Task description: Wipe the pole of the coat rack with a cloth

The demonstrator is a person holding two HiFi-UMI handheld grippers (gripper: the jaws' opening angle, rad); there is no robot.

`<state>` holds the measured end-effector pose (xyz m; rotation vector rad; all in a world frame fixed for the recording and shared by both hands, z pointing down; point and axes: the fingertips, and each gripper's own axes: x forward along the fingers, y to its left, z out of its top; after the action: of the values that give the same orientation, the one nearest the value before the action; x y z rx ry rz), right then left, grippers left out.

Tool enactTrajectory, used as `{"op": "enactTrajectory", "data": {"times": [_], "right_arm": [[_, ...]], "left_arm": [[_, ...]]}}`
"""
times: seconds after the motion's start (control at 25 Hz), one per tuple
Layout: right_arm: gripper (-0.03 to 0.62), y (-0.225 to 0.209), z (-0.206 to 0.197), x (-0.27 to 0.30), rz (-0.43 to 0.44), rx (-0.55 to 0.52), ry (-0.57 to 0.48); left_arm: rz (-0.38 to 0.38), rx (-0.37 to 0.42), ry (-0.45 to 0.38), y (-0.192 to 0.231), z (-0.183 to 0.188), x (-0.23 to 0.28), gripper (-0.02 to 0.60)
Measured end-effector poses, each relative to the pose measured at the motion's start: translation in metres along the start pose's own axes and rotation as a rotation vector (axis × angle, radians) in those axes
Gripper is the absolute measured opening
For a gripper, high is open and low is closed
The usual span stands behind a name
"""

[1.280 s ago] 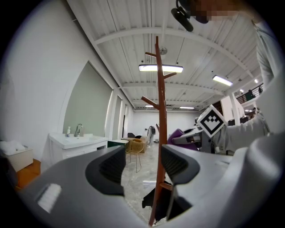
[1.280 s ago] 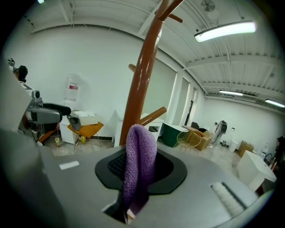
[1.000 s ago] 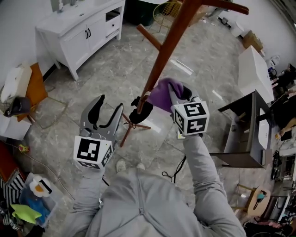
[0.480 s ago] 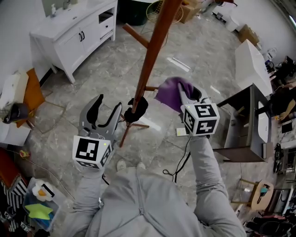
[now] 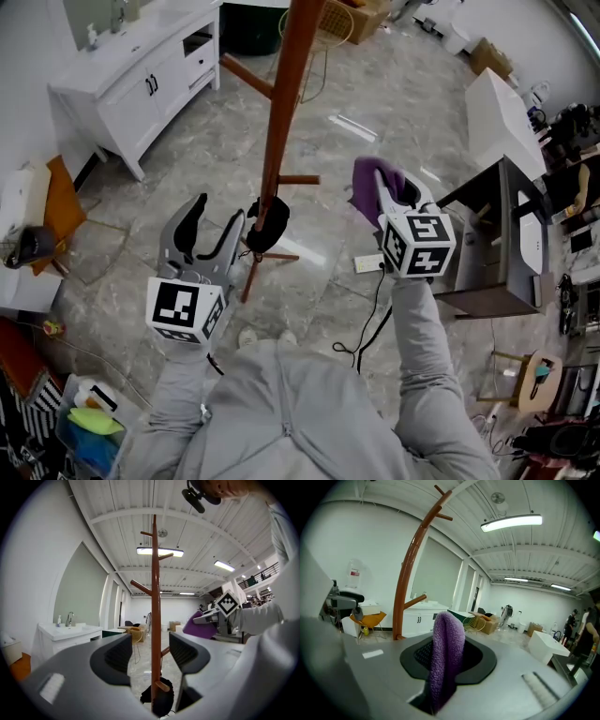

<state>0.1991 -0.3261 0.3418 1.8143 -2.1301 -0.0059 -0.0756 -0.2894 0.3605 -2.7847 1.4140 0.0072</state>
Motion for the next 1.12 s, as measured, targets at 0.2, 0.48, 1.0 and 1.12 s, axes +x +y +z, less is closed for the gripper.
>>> {"op": "enactTrajectory", "data": {"times": [0.2,0.48,1.0,1.12], "right_arm": [[0.07,-0.014,-0.007,-0.014,-0.031,0.008,0.006],[0.07,-0.013,-0.024,-0.025,-0.028,0.028,0.021],[0.069,0.027,-0.051,-0.038,0.051,0.147,-0.082],[0.071,0.035,-0.058,-0.042,0.03,0.219,-0.121]], "left_arm": [[-0.012,0.006,-0.001,-0.004,0.003,0.002,0.267],[-0.02,0.012,0.006,-0.011,0.003,0.003,0.267],[0.021,0.015,0.029,-0.012,-0.001,-0.008,0.267],[0.047,0.009,0.038,-0.007,-0.004,-0.014,0.267]]}}
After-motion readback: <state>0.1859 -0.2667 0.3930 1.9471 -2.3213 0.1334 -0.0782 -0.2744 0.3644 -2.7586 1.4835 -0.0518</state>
